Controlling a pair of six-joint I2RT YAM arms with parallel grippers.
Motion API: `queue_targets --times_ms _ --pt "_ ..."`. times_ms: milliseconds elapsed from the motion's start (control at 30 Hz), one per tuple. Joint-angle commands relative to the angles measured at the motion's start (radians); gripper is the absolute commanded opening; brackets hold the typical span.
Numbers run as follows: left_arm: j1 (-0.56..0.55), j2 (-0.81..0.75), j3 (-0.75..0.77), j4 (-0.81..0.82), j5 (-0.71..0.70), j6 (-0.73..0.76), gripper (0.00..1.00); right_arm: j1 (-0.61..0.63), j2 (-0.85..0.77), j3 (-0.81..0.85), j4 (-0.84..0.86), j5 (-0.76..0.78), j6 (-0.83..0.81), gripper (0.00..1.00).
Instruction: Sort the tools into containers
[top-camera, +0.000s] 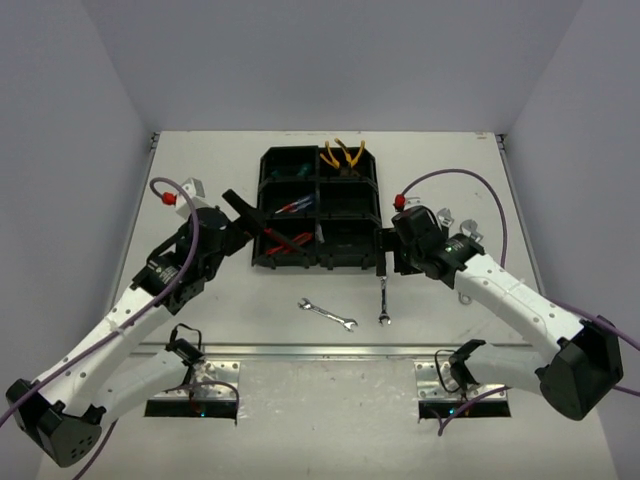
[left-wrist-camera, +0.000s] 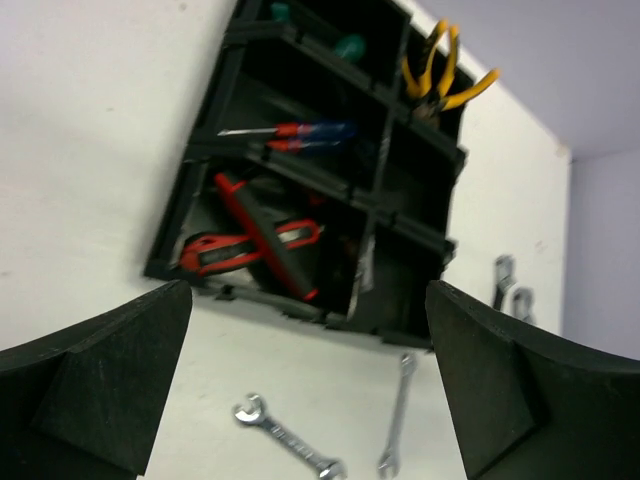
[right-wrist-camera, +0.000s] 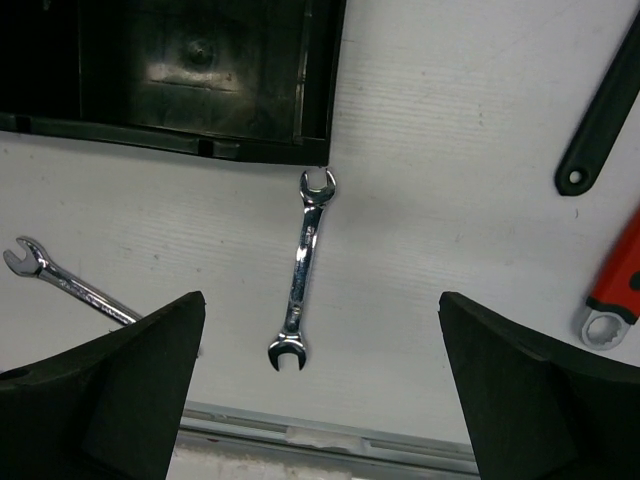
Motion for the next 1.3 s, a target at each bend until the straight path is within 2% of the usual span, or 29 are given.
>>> queue_targets --times_ms 0,100,200,333,500,633,867,967,1033,1267 --pt "-0.005 -0.119 0.033 -0.227 0.041 0.178 1.0 -0.004 0.034 -0.004 0.04 0.009 0.1 0.99" --pt "-0.005 -0.201 0.009 -0.259 -0.021 0.264 1.0 -0.003 0.044 -0.007 0.039 -0.027 0.103 0.99" --pt "-0.005 -0.243 -0.045 -0.248 -0.047 0.28 1.0 -0.004 0.062 -0.019 0.034 -0.034 0.102 0.99" --pt "-0.005 -0.261 -0.075 -0.205 -0.024 0.285 1.0 -0.001 0.135 -0.028 0.006 0.003 0.136 0.99" --pt "-0.003 -0.254 -0.091 -0.191 0.007 0.305 1.0 0.009 0.169 -0.045 0.03 -0.024 0.145 0.97" --pt "-0.003 -0.26 -0.1 -0.172 0.027 0.317 1.0 0.025 0.188 -0.067 0.076 -0.065 0.147 0.92" --pt "-0.003 -0.243 -0.104 -0.162 0.052 0.327 1.0 0.106 0.236 -0.068 0.087 0.012 0.185 0.84" --pt "-0.003 -0.23 -0.104 -0.158 0.063 0.335 1.0 0.121 0.27 -0.087 0.114 0.025 0.208 0.76" --pt "-0.003 -0.223 -0.103 -0.156 0.07 0.337 1.0 0.12 0.299 -0.094 0.131 0.027 0.211 0.64" --pt "-0.003 -0.213 -0.106 -0.148 0.088 0.348 1.0 0.115 0.385 -0.093 0.167 0.004 0.205 0.47"
